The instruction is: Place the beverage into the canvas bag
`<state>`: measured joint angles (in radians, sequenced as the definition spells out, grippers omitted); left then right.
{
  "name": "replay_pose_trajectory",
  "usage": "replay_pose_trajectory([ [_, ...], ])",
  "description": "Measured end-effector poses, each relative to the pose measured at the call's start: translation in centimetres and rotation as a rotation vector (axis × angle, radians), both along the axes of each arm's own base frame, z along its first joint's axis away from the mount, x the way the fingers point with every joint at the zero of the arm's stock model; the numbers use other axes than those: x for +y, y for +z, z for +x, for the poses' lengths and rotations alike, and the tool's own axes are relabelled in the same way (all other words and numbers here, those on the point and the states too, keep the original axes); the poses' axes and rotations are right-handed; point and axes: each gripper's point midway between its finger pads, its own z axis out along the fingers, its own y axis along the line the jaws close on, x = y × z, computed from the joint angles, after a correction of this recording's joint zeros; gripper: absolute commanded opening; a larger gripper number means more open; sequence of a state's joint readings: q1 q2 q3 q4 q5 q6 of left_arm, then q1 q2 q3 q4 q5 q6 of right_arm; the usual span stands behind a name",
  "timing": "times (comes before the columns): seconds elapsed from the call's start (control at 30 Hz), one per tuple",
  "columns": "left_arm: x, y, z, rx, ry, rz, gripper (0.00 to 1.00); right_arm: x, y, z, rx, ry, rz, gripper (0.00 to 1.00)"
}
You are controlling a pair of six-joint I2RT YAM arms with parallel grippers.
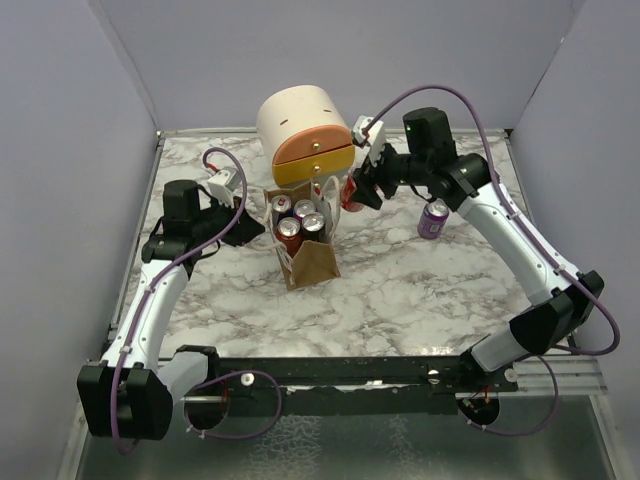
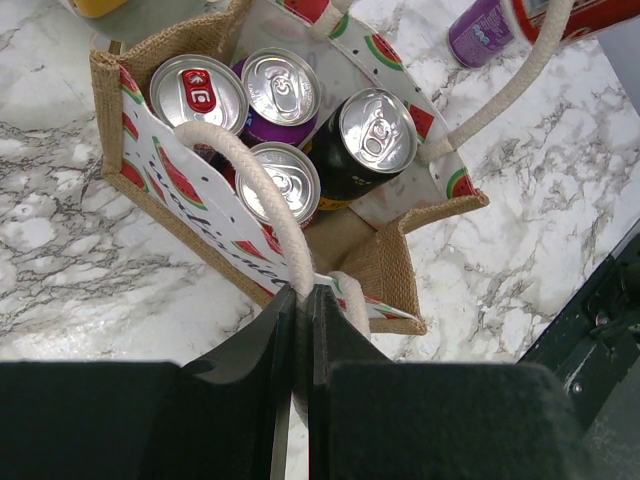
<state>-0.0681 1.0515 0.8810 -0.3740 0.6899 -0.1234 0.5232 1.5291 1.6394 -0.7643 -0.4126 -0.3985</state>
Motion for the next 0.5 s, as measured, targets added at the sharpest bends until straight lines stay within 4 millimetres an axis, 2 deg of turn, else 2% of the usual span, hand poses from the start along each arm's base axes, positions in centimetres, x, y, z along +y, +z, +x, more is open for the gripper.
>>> replay_pose_trajectory([
  [0.13,0.0,0.0,0.1,0.002,0.0,0.0,0.0,2.2,3.5,-1.2,-0.065,0.074,0.052,0.01],
  [0.27,0.0,0.0,0.1,0.002,0.0,-0.001,0.0,4.4,6.2,-3.0,-0.117,0.152,0.094,0.01],
  [0.37,0.0,0.1,0.2,-0.002,-0.001,-0.002,0.0,6.1,6.7,-4.4,-0.138,0.207,0.101,0.01],
  [0.5,-0.1,0.0,0.2,-0.001,-0.001,-0.003,0.0,7.5,6.5,-4.9,-0.149,0.231,0.085,0.01],
])
